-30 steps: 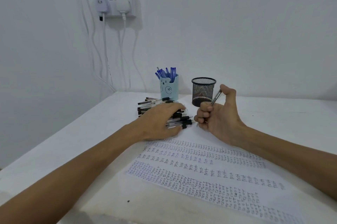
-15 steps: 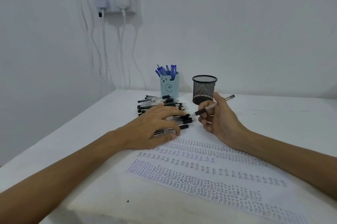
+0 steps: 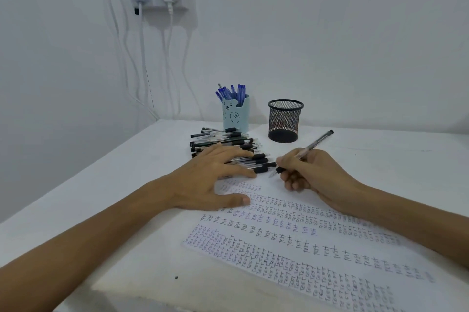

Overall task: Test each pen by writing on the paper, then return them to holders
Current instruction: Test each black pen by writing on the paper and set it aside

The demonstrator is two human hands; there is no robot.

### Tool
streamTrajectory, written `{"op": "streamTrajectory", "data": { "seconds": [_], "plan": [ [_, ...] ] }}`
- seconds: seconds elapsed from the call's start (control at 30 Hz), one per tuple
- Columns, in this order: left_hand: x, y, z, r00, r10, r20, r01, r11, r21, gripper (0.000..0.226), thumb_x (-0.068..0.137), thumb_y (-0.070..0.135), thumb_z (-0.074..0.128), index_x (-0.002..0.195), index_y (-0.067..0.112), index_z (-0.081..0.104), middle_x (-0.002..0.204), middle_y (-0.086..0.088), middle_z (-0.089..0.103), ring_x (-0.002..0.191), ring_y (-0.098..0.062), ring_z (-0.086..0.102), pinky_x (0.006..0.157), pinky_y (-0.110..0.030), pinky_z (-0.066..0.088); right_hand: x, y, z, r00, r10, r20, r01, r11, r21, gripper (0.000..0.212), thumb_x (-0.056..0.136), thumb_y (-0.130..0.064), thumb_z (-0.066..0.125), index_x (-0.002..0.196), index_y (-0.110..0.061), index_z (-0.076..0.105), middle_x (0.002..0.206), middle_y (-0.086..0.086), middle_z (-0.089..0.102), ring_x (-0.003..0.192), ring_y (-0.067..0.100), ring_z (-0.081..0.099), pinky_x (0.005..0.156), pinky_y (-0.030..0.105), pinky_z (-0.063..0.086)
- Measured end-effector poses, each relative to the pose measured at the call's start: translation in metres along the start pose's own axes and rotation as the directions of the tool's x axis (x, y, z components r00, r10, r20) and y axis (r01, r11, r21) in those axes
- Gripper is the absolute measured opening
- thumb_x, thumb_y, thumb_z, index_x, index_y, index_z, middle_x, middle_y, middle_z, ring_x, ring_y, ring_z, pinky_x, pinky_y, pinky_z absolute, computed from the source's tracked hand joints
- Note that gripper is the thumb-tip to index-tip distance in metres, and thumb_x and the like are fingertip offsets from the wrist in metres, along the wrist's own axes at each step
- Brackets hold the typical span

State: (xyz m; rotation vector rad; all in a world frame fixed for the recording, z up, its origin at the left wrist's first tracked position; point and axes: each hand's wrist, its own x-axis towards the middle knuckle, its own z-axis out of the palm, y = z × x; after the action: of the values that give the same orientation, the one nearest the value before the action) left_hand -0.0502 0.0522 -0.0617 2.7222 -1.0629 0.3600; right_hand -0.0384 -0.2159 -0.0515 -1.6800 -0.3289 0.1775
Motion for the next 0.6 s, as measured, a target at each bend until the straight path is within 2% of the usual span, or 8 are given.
{"op": "streamTrajectory", "data": {
  "seconds": [0.13,0.23,0.37,0.5,0.6],
  "plan": [
    [0.0,0.0,-0.001,1.0,-0.001,0.006,0.001,1.0,-0.004,0.058,0.092,0.076,0.053,0.142,0.046,0.056,0.165,0.018,0.029,0.154,-0.003,0.02,0.127,-0.049,0.019,0.006,-0.007,0.008,0.99,0.022,0.142,-0.012,0.997,-0.072,0.022,0.099,-0.016,0.062,0.1,0.004,0.068,0.084,0.023,0.073,0.062,0.025,0.066,0.05,0.026,0.046],
    [0.001,0.0,0.0,1.0,0.011,-0.005,-0.011,1.0,0.001,0.057,0.092,0.075,0.054,0.142,0.046,0.056,0.165,0.018,0.03,0.153,-0.002,0.021,0.127,-0.051,0.019,0.011,-0.007,0.011,0.974,-0.026,0.224,0.067,0.982,-0.175,0.022,0.097,-0.009,0.063,0.102,0.013,0.06,0.08,0.023,0.072,0.058,0.024,0.06,0.044,0.025,0.041],
    [0.001,-0.001,0.001,1.0,0.017,-0.011,-0.017,1.0,0.001,0.058,0.092,0.075,0.054,0.142,0.045,0.056,0.165,0.018,0.03,0.153,-0.001,0.023,0.126,-0.052,0.021,0.015,-0.008,0.01,0.963,-0.053,0.263,0.109,0.973,-0.202,0.015,0.094,0.0,0.063,0.095,0.013,0.058,0.075,0.024,0.068,0.052,0.019,0.055,0.044,0.021,0.041],
    [0.002,-0.002,0.002,1.0,0.02,-0.009,-0.02,1.0,-0.002,0.058,0.092,0.075,0.054,0.142,0.045,0.056,0.164,0.018,0.031,0.152,-0.002,0.025,0.126,-0.05,0.022,0.018,-0.006,0.009,0.959,-0.046,0.279,0.112,0.968,-0.227,0.012,0.094,-0.001,0.063,0.095,0.01,0.064,0.073,0.019,0.068,0.052,0.016,0.052,0.05,0.023,0.044],
    [0.002,-0.002,0.002,1.0,0.018,-0.004,-0.018,1.0,0.0,0.059,0.092,0.075,0.053,0.142,0.045,0.056,0.165,0.018,0.031,0.151,-0.002,0.026,0.125,-0.05,0.024,0.018,-0.002,0.01,0.966,-0.081,0.244,0.143,0.957,-0.25,0.013,0.092,-0.002,0.065,0.09,0.01,0.064,0.071,0.024,0.069,0.052,0.018,0.05,0.049,0.024,0.043]
  ]
}}
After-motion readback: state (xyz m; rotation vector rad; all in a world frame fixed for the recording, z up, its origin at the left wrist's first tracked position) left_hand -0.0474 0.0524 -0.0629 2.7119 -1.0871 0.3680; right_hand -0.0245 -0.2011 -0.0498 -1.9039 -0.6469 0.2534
